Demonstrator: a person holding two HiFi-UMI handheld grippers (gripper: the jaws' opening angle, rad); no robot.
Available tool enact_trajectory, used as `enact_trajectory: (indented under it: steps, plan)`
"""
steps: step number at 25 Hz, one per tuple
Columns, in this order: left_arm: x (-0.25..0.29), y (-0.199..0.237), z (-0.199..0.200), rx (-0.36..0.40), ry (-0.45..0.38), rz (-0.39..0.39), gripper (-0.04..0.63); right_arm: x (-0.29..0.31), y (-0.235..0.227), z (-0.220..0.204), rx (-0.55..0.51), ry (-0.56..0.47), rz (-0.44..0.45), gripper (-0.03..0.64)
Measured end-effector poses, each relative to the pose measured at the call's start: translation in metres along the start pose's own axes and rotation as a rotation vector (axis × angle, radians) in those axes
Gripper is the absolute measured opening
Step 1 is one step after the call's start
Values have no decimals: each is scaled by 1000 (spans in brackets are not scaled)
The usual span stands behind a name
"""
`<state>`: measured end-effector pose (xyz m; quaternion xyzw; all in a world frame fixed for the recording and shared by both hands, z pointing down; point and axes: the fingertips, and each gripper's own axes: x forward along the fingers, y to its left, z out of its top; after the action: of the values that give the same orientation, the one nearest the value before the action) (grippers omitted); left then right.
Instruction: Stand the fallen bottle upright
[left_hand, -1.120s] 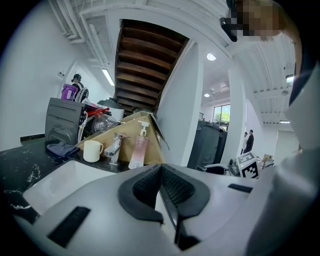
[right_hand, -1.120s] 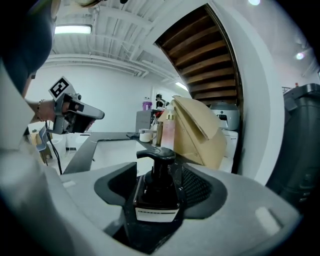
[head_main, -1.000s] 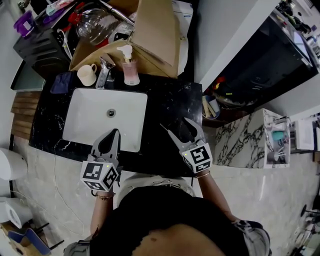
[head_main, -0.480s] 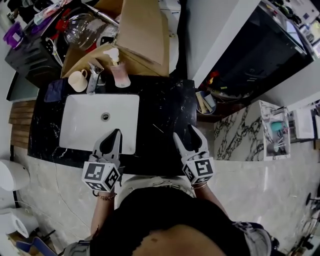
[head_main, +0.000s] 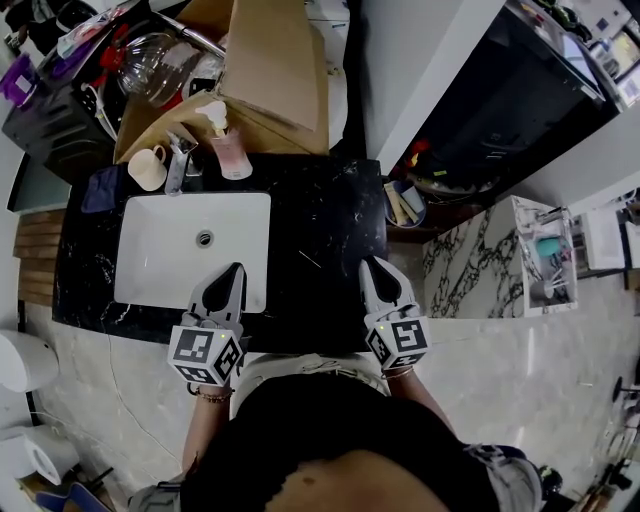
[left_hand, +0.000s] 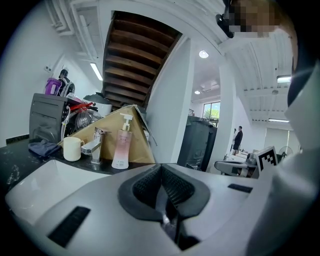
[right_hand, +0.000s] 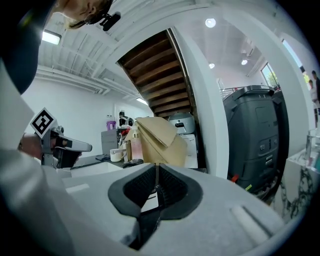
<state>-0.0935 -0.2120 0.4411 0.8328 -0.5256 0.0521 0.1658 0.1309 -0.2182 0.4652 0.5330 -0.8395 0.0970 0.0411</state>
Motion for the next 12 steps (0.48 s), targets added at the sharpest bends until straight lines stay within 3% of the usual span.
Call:
enact_trajectory:
  steps: [12]
  plan:
    - [1, 5, 0, 4, 0, 16, 3, 5, 8, 2, -21, 13, 20, 6]
